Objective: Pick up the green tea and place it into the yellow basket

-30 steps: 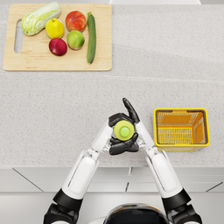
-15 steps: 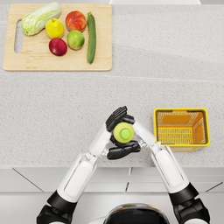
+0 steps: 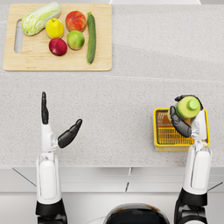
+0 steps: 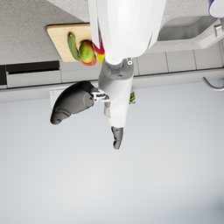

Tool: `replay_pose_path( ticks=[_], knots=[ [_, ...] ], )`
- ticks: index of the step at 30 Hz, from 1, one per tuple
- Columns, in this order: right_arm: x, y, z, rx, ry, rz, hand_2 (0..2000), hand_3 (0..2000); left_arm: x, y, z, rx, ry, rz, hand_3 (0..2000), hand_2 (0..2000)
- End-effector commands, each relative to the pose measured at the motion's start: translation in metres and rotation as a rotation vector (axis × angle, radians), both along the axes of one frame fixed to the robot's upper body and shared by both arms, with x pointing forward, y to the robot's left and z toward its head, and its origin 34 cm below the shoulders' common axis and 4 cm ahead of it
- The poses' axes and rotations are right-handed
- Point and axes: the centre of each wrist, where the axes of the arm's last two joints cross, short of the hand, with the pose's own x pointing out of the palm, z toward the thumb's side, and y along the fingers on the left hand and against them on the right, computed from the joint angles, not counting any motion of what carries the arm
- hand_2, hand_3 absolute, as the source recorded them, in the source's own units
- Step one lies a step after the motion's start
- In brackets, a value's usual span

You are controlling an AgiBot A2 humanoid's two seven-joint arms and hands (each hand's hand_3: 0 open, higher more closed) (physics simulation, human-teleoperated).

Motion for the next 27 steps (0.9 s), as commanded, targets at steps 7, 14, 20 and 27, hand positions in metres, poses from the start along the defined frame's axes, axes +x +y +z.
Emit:
replay_pose_path(
  ticks=[7, 14, 20, 27],
  knots=[
    [0.004, -0.015, -0.041, 0.044, 0.237, -0.051, 0, 1020, 0.008, 0.006, -0.002, -0.02, 0.019, 0.02, 0, 0],
    [-0.006, -0.019, 0.021, 0.086, -0.281, -0.182, 0, 0, 0.041, 0.016, 0.047, -0.044, -0.076, 0.043, 0, 0],
    [-0.008, -0.046, 0.028, 0.124, -0.344, -0.283, 0, 0, 0.042, 0.05, 0.049, -0.12, -0.081, 0.143, 0, 0],
    [-0.009, -0.043, 0.021, 0.125, -0.328, -0.28, 0, 0, 0.042, 0.047, 0.039, -0.121, -0.052, 0.138, 0, 0]
  ],
)
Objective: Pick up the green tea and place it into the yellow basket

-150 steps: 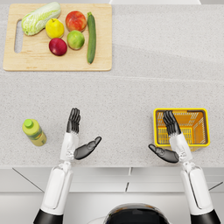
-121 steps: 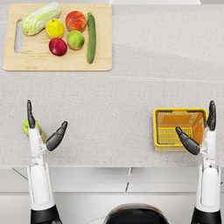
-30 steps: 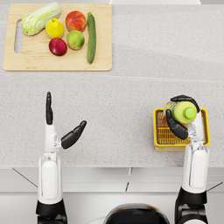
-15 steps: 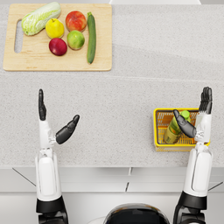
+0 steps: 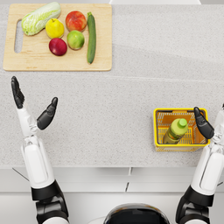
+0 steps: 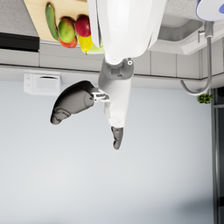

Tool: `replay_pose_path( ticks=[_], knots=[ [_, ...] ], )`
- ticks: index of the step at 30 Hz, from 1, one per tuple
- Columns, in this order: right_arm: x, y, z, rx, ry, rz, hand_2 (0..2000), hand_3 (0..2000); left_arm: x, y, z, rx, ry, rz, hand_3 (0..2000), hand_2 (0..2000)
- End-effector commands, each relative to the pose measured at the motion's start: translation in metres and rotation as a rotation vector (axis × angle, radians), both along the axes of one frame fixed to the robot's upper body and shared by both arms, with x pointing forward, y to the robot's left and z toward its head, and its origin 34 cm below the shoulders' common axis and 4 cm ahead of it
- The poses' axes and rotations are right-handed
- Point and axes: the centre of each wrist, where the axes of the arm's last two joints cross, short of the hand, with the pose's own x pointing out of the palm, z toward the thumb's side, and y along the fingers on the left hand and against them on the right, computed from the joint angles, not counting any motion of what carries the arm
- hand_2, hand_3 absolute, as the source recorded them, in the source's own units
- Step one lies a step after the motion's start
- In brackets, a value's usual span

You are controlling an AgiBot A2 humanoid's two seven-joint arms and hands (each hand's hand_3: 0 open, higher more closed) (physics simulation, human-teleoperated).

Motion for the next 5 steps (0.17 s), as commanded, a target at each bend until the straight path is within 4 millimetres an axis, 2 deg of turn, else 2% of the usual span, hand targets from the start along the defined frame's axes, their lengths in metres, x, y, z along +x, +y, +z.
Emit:
replay_pose_path(
  ticks=[1, 5],
  knots=[
    [-0.0001, -0.0003, 0.0, 0.001, 0.0, -0.001, 0, 0, -0.0001, 0.0005, -0.0003, -0.001, 0.001, 0.001, 0, 0],
    [-0.0003, -0.0008, 0.0, 0.002, -0.001, -0.003, 0, 0, -0.0002, 0.0013, -0.0007, -0.004, 0.002, 0.004, 0, 0]
  ],
)
